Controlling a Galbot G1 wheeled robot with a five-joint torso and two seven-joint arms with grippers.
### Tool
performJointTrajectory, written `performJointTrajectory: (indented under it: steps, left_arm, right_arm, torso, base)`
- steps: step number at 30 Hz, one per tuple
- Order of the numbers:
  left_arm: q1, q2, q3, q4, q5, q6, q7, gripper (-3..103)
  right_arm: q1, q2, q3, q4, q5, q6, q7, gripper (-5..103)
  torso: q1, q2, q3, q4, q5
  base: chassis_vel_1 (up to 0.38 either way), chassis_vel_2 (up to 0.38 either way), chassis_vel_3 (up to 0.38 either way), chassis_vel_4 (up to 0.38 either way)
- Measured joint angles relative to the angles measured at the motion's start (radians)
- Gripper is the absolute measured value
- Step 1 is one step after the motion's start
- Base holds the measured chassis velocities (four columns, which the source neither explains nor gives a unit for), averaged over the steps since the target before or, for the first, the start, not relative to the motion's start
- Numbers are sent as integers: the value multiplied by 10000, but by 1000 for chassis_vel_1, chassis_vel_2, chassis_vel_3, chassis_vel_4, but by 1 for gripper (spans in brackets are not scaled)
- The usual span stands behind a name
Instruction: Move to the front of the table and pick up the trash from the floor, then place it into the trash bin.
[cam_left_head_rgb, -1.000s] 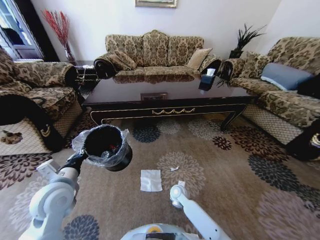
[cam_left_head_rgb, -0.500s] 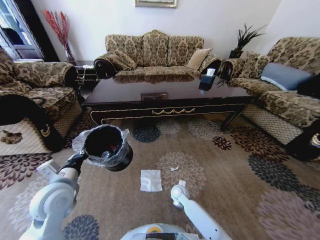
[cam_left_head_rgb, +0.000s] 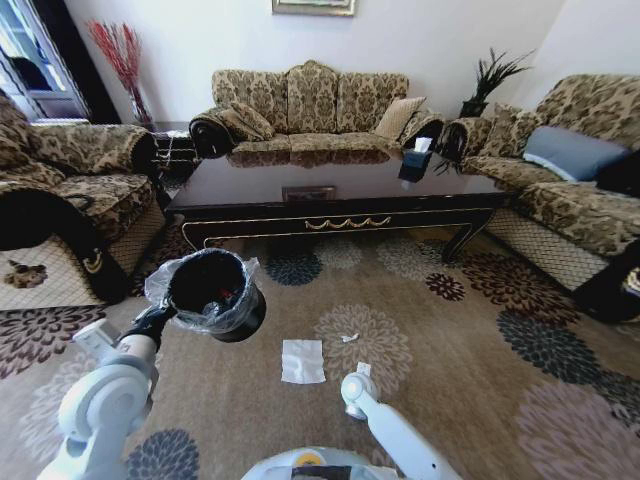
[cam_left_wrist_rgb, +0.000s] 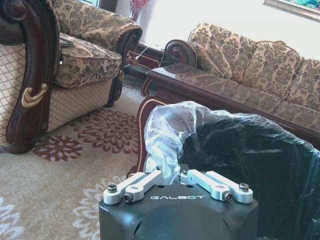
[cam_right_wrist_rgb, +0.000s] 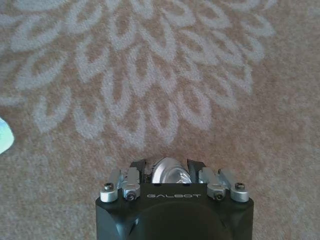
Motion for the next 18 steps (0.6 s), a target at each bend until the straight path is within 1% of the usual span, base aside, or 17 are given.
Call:
performJointTrajectory:
  steps: [4, 6, 9, 10, 13, 15, 16, 18]
  left_arm:
    - [-10, 5, 0, 20, -8, 0, 4, 3]
    - [-14, 7, 0, 27, -9, 1, 5, 3]
    - [-38, 14, 3, 39, -22, 0, 10, 3]
    - [-38, 14, 3, 39, -22, 0, 10, 3]
    - [-49, 17, 6, 79, -25, 0, 20, 3]
    - [-54, 15, 10, 92, -25, 0, 22, 3]
    - [-60, 8, 18, 105, -24, 0, 23, 3]
    - [-64, 0, 32, 114, -18, 0, 24, 3]
  right_arm:
    - [-94, -142, 0, 142, -32, -72, 115, 65]
    - [-125, -182, 0, 183, -34, -112, 180, 65]
    - [-218, -272, -13, 338, -26, -229, 321, 82]
    - [-218, -272, -13, 338, -26, -229, 321, 82]
    - [-338, -365, -83, 598, 13, -348, 459, 96]
    - [-376, -388, -116, 671, 11, -371, 486, 96]
    - [-400, -403, -151, 732, 6, -404, 499, 99]
    - [-404, -406, -192, 747, -12, -436, 503, 100]
  torso:
    - [0, 0, 1, -2, 0]
    - [1, 0, 1, -3, -3]
    - [1, -2, 2, -6, -2]
    - [1, -2, 2, -6, -2]
    - [1, -1, 1, -5, -2]
    - [1, -2, 1, -5, -1]
    - [1, -2, 1, -4, 1]
    - [1, -2, 1, -3, 1]
  base:
    - [0, 0, 0, 0]
    - [0, 0, 0, 0]
    - [0, 0, 0, 0]
    - [0, 0, 0, 0]
    - [0, 0, 0, 0]
    - [0, 0, 0, 0]
    - [0, 0, 0, 0]
    - [0, 0, 0, 0]
